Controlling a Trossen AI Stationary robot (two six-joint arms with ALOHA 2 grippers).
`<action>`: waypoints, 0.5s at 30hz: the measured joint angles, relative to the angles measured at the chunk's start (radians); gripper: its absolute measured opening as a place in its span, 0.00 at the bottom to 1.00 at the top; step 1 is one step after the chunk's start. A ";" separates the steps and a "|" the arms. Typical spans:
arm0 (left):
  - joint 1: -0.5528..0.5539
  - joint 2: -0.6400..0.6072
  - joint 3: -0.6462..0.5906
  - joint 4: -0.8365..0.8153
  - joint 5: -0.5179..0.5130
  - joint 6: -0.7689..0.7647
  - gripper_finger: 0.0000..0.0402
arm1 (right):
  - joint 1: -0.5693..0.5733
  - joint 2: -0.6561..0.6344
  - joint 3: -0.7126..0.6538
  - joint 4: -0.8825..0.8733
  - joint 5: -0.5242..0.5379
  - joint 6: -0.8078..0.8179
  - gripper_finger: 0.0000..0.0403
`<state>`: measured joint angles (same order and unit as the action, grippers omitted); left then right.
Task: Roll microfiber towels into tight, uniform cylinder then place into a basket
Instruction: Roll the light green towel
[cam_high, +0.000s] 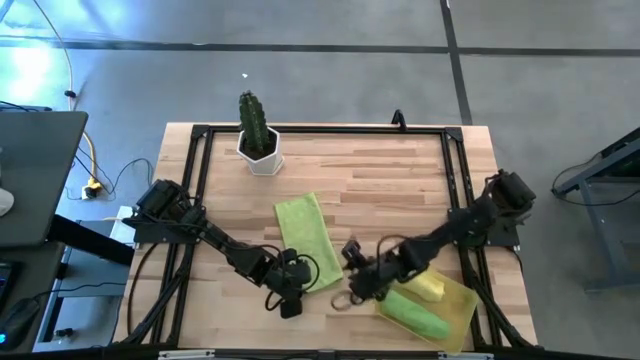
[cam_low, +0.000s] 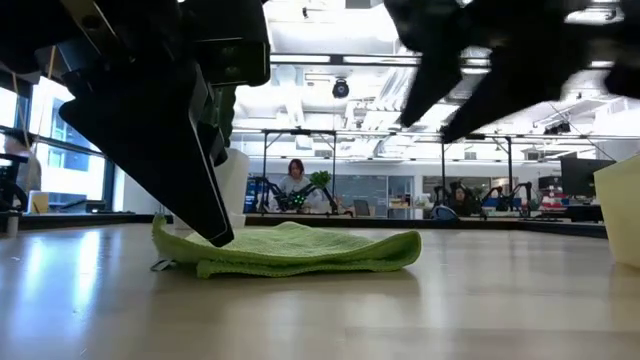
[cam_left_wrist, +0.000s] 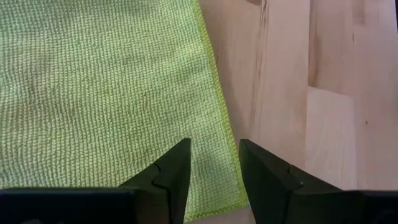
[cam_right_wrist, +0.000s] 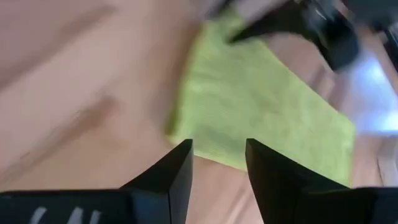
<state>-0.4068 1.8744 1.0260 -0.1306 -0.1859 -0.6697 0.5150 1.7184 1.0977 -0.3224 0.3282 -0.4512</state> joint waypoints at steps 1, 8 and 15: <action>0.000 0.000 0.000 0.000 0.003 -0.001 0.32 | -0.017 0.003 0.000 0.009 0.002 0.018 0.35; -0.004 -0.001 0.000 -0.016 0.080 -0.051 0.32 | -0.103 0.069 0.000 0.002 -0.066 -0.192 0.35; -0.017 -0.034 0.000 -0.075 0.056 -0.079 0.31 | -0.118 0.084 0.000 0.019 -0.209 -0.433 0.35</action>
<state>-0.4243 1.8407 1.0264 -0.2052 -0.1299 -0.7486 0.3970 1.8026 1.0981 -0.3033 0.1189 -0.8840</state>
